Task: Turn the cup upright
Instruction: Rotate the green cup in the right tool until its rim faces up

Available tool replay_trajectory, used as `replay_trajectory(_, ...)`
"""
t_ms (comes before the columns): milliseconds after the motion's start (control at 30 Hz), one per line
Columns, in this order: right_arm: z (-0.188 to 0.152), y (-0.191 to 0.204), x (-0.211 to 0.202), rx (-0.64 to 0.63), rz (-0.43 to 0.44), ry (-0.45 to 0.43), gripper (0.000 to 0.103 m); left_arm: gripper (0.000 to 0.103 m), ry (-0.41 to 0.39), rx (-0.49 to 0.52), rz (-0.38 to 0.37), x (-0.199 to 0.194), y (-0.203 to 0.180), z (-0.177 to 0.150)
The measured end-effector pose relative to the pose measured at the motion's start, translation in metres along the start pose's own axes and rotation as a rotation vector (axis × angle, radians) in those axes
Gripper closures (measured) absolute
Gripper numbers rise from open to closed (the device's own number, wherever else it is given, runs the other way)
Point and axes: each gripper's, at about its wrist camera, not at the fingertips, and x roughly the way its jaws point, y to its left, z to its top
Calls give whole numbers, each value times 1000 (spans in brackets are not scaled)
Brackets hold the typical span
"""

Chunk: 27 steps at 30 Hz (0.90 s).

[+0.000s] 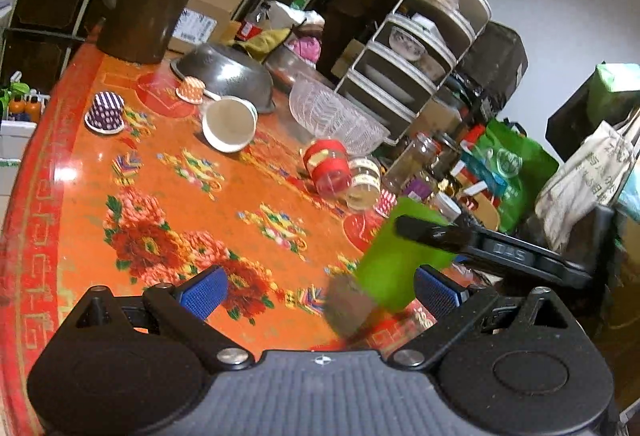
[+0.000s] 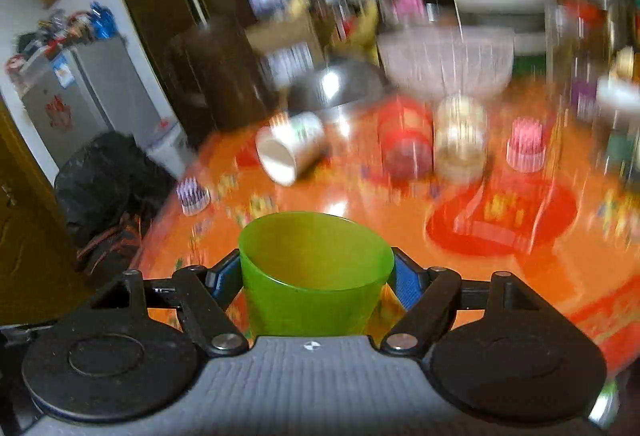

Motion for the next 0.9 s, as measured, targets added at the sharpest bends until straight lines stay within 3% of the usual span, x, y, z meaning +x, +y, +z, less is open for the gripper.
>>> replay_trajectory(167,-14,21,-24,-174,-83,-258,27,2,-45,-1,4,-7,4,2)
replay_trajectory(333,-41,25,-18,-277,-141,-400,27,2,-64,-10,-3,-9,10,0)
replay_trajectory(700,-82,29,10,-351,-152,-503,27,2,-127,-10,-21,-19,21,-2)
replay_trajectory(900,-86,37,16,-363,-142,-497,27,2,-122,-32,-19,-15,28,-4)
